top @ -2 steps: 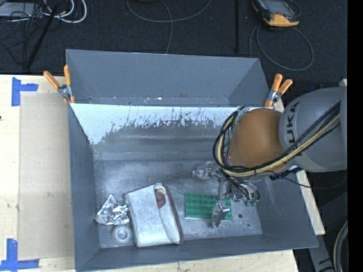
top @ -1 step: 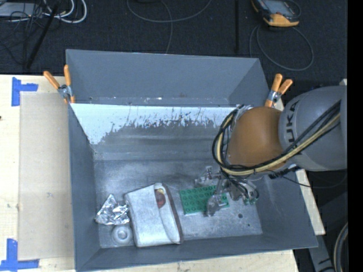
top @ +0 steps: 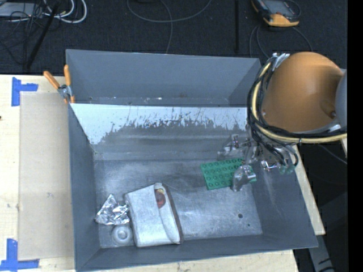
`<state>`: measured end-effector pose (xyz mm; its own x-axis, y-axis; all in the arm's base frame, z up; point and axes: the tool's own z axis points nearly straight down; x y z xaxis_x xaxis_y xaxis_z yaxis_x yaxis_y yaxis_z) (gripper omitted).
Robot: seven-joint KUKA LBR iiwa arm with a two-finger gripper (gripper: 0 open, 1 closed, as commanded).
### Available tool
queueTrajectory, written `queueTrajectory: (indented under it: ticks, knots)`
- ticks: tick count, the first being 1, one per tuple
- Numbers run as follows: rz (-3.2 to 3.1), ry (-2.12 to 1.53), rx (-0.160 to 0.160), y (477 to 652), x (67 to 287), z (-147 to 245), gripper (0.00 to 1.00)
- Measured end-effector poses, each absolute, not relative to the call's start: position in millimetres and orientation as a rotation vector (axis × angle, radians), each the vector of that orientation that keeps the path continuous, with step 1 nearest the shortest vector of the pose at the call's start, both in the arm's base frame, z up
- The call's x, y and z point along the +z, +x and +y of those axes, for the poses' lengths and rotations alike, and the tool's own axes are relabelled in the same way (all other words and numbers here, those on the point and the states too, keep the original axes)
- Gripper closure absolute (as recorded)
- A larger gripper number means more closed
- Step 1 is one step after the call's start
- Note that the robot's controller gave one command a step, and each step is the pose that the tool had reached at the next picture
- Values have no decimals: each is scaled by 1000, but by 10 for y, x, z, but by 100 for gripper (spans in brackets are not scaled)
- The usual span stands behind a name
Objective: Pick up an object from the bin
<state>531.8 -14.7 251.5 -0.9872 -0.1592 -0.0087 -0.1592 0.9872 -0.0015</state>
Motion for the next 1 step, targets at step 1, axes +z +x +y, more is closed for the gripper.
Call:
queueTrajectory:
  ticks: [1]
  knots:
    - [3113, -399, 0, 5612, 2660, -253, 100]
